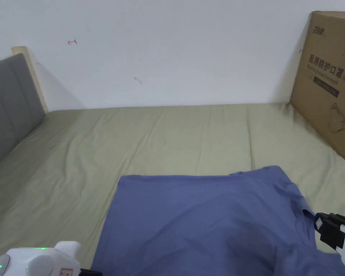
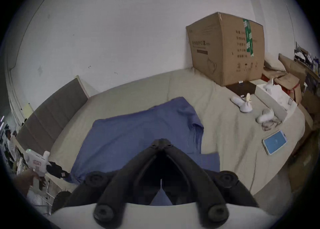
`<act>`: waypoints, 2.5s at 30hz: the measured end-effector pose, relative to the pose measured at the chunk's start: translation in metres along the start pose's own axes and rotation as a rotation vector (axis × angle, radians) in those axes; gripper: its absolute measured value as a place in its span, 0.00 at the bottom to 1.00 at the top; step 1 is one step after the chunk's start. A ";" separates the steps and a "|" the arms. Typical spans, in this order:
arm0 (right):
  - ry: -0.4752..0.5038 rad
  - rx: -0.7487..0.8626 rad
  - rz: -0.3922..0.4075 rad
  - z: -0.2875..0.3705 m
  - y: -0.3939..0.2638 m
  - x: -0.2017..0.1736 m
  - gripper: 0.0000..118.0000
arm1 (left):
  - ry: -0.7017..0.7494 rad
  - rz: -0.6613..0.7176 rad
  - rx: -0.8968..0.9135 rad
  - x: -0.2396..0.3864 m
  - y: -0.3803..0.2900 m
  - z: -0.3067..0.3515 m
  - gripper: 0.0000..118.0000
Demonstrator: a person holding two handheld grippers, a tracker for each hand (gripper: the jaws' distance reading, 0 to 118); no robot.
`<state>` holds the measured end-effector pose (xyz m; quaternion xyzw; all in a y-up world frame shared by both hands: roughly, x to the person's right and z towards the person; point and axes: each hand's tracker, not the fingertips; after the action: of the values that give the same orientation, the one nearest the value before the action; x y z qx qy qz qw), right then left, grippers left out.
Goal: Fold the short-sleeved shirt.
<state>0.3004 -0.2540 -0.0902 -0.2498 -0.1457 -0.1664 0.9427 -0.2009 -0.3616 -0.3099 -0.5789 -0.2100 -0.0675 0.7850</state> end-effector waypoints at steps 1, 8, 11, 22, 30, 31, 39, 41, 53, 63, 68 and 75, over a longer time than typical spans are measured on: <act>-0.003 -0.003 -0.002 0.002 -0.002 0.002 0.00 | -0.025 -0.036 0.004 0.002 -0.002 -0.003 0.79; -0.023 -0.032 -0.038 0.011 -0.004 0.029 0.00 | -0.030 -0.067 0.112 0.005 -0.029 0.012 0.05; -0.032 -0.123 -0.042 0.008 -0.007 0.048 0.00 | -0.040 0.000 0.278 0.007 -0.038 0.040 0.05; -0.140 -0.744 0.052 -0.071 -0.076 0.095 0.78 | -0.009 -0.013 0.382 0.040 -0.057 0.072 0.05; -0.068 -0.548 0.079 -0.025 -0.075 0.094 0.06 | 0.017 0.004 0.360 0.041 -0.063 0.068 0.05; -0.070 -0.533 0.042 -0.019 -0.071 0.098 0.06 | 0.029 0.004 0.365 0.041 -0.063 0.069 0.05; -0.038 -0.395 0.085 -0.015 0.004 0.087 0.05 | 0.030 -0.034 0.473 0.044 -0.013 0.090 0.05; -0.041 -0.401 0.089 -0.043 0.030 0.080 0.05 | 0.033 -0.034 0.468 0.040 0.024 0.085 0.05; -0.194 -0.554 0.054 -0.258 0.051 0.087 0.65 | 0.047 -0.006 0.273 0.008 0.161 -0.054 0.73; -0.134 -0.207 0.086 -0.158 0.051 0.064 1.00 | 0.040 -0.044 0.456 0.028 0.113 0.006 0.99; -0.040 -0.043 0.028 -0.080 0.031 0.025 0.92 | -0.010 0.021 0.695 0.055 0.053 0.060 0.67; 0.090 0.085 -0.027 0.000 0.001 0.004 0.00 | -0.015 0.193 0.753 0.061 -0.020 0.104 0.01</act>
<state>0.3044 -0.2543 -0.0896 -0.1997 -0.1135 -0.1839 0.9557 -0.1792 -0.2618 -0.2420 -0.2676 -0.1701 0.0928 0.9438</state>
